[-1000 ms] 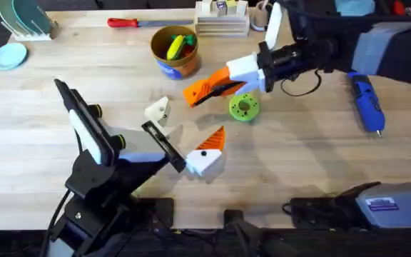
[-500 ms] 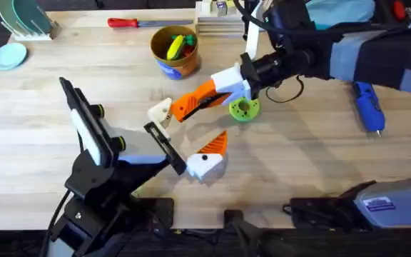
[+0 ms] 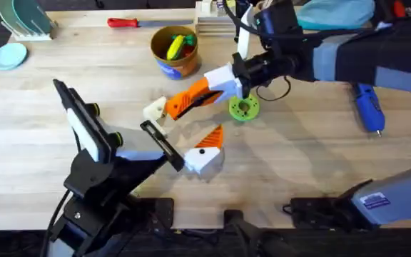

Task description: Pick up the gripper from the table and insert it into the empty holder that is missing its gripper. Then pick up a screw, insert it into the mounting hole, and use the screwdriver to tighten it. Finally, clean up the table by picking up the vegetable and placing it into the bucket.

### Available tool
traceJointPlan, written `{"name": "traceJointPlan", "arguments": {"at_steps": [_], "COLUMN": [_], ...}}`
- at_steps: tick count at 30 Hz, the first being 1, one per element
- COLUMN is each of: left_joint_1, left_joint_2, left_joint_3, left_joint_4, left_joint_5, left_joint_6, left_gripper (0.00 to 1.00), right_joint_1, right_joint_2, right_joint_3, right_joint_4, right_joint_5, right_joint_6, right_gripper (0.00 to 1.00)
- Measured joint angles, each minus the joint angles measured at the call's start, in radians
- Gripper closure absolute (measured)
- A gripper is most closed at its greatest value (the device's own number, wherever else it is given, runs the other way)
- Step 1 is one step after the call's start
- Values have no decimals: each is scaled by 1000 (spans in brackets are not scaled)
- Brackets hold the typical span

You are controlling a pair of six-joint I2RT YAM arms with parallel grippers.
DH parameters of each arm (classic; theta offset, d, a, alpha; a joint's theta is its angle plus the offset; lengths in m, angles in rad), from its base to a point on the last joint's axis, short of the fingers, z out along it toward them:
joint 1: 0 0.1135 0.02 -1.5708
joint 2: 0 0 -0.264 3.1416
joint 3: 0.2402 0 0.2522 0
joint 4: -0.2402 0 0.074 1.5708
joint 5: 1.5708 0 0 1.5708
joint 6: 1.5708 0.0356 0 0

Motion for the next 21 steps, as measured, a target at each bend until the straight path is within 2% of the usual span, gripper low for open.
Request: {"name": "traceJointPlan", "arguments": {"at_steps": [7, 13, 21], "left_joint_1": [11, 0, 2], "left_joint_2": [0, 0, 0], "left_joint_3": [0, 0, 0], "left_joint_4": [-4, -1, -2], "left_joint_5": [-54, -13, -29], "left_joint_6": [-2, -14, -20], "left_gripper": [8, 8, 8], "right_joint_1": [25, 81, 97], "right_joint_2": [58, 105, 119], "right_joint_3": [9, 18, 21], "right_joint_4": [141, 216, 283], "right_joint_5": [-5, -11, -3], "right_joint_6": [141, 228, 269], "right_gripper": [994, 995, 995]}}
